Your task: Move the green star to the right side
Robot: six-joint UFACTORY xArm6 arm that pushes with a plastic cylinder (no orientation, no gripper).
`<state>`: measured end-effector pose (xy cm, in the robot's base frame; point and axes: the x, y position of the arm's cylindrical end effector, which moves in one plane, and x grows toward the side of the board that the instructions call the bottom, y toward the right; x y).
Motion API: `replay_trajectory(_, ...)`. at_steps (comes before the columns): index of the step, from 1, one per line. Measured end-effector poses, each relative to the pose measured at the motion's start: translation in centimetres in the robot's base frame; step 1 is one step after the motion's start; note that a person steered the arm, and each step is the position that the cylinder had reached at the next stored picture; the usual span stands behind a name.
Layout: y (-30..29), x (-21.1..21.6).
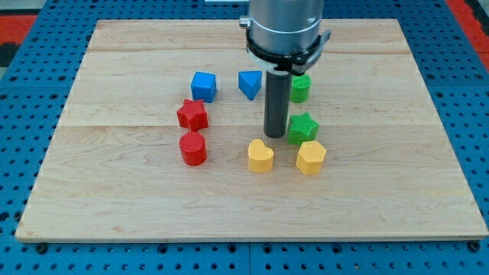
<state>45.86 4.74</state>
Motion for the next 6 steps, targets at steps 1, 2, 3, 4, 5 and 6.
replay_trajectory(1,2.1,0.0)
replay_trajectory(2,4.0,0.0)
replay_trajectory(3,5.9,0.0)
replay_trajectory(4,7.9,0.4)
replay_trajectory(5,9.7,0.6)
replay_trajectory(6,10.6,1.8)
